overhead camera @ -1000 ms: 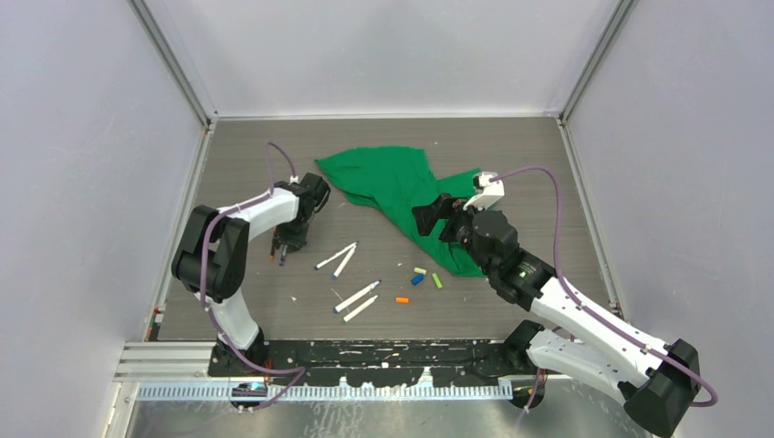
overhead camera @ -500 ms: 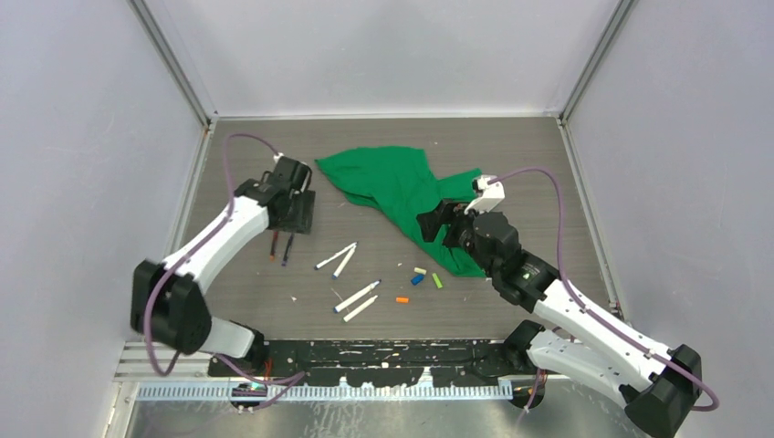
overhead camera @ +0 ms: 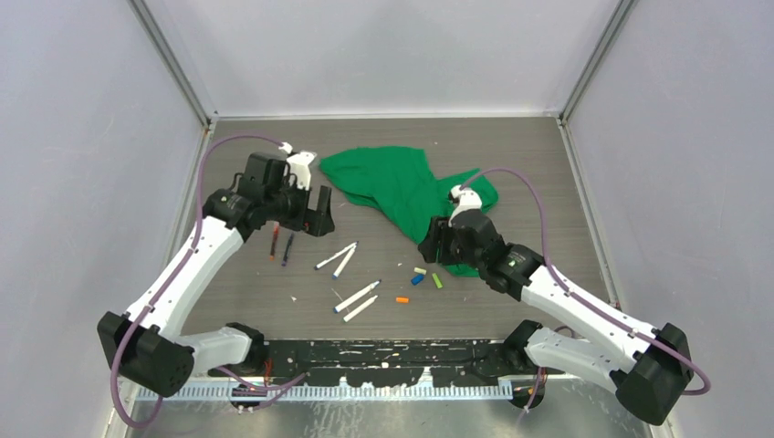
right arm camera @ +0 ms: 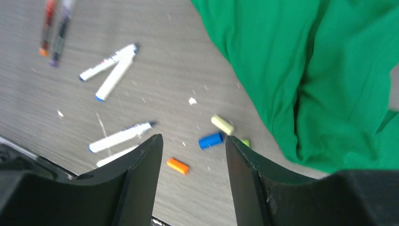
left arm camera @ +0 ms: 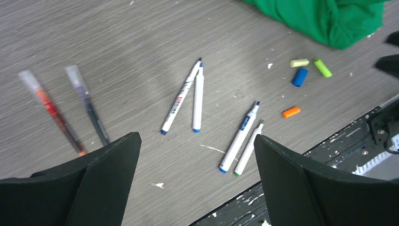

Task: Insert the pens into the pen caps
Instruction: Pick up the pen cap from the center of the board.

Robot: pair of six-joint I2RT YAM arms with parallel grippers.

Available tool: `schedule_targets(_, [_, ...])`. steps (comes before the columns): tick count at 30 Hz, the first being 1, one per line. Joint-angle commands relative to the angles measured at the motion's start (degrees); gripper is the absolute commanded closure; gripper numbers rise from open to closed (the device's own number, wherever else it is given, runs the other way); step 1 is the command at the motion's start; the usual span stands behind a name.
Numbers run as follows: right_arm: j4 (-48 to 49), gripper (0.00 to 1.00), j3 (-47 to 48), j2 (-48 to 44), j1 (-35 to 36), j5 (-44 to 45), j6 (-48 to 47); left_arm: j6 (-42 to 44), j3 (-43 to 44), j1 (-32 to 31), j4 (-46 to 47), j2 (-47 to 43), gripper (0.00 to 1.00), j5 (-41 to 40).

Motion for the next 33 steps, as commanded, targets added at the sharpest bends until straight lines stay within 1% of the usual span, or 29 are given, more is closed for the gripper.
schedule_targets(1, [-1.40, 0.43, -6.34, -1.78, 0.92, -3.43, 3.82, -2.70, -5.45, -0.34, 10.43, -6.43, 0.06, 6.56])
schedule_targets(4, [-2.32, 0.45, -8.32, -1.89, 2.43, -3.50, 6.32, -3.07, -8.11, -0.35, 11.65, -7.96, 0.05, 4.93])
schedule_targets(7, [-5.89, 0.45, -8.66, -0.70, 3.37, 1.70, 7.74, -2.35, -11.29, -0.35, 14.13, -8.44, 0.06, -0.19])
schedule_targets(9, [-7.69, 0.45, -8.37, 0.91, 3.24, 5.28, 7.67, -0.34, -10.03, -0.35, 11.89, -8.31, 0.07, -3.62])
schedule_targets(11, [-6.95, 0.45, -8.74, 3.03, 3.37, 6.22, 7.20, 0.09, -10.43, -0.40, 11.58, -9.18, 0.08, -8.57])
schedule_targets(13, [-4.30, 0.49, -9.51, 5.41, 3.42, 5.85, 6.53, -0.10, -10.64, -0.35, 10.73, -10.54, 0.08, -10.82])
schedule_targets(17, [-1.03, 0.52, -9.98, 8.30, 4.32, 5.67, 5.49, -0.45, -12.59, -0.35, 12.43, -12.47, 0.08, -9.78])
schedule_targets(23, [0.45, 0.56, -10.01, 13.16, 6.83, 7.35, 6.24, -1.38, -12.00, -0.35, 12.79, -9.49, 0.09, -3.97])
schedule_targets(26, [1.11, 0.57, -9.45, 15.32, 8.41, 10.09, 6.10, -1.73, -11.85, -0.35, 12.85, -8.59, 0.10, -3.11])
schedule_targets(30, [0.95, 0.58, -8.74, 17.74, 8.60, 12.54, 5.80, -1.99, -11.93, -0.35, 13.28, -8.48, 0.10, -0.97])
schedule_targets(33, [0.37, 0.59, -8.86, 17.98, 8.67, 13.98, 5.16, -2.10, -12.28, -0.35, 13.29, -8.79, 0.10, -1.23])
